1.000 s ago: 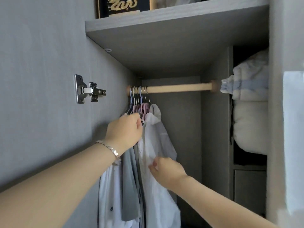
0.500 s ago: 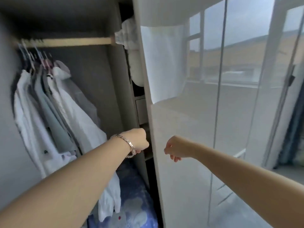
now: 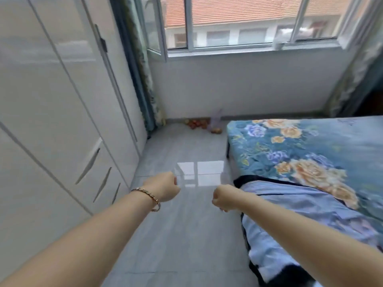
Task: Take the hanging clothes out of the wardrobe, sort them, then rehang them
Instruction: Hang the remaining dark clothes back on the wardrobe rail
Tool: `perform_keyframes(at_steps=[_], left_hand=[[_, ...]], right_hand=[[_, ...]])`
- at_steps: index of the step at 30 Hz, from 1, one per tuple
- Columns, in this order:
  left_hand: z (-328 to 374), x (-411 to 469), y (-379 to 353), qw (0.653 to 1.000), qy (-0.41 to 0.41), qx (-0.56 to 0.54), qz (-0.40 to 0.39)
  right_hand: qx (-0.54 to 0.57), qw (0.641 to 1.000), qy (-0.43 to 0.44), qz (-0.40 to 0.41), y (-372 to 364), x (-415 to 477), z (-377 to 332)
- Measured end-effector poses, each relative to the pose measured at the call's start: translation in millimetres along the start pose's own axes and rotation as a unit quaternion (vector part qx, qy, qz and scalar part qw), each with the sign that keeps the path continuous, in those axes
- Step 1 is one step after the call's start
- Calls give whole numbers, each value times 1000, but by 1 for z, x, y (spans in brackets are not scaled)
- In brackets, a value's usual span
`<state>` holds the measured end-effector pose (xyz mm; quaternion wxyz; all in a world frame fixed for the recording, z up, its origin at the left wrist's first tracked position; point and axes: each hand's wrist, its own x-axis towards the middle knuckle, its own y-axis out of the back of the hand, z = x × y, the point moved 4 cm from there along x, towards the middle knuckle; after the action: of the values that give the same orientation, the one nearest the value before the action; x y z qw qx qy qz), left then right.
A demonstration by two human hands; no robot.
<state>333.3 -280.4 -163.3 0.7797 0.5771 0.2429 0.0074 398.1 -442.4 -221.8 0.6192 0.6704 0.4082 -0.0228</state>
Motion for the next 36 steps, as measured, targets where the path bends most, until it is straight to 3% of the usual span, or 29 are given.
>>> perform_keyframes(at_steps=[4,10,13,18,25,32,36], left_hand=[[141,50,-63,991,-113,51,-44],[310,100,-153,974,-201,72,-73],[371,130,-200,963,-243,77,-87],[460,171,-284,934,-298,124,-150],[526,224,-398,913,-323,155,-197],[532,257,-483,911,-316,173,-203],[530,274,-503,907,-304,192,-218]], right_hand=[[119,985,-125,-8,-29,-26,160],[250,926,-283,26,-79,-57,366],[311,877,-359,67,-107,-65,446],[422,784,-451,60,-186,-69,552],[434,743,-509,27,-268,-50,654],[467,689,-535,144,-305,10,743],[380,674,-619,133,-313,44,768]])
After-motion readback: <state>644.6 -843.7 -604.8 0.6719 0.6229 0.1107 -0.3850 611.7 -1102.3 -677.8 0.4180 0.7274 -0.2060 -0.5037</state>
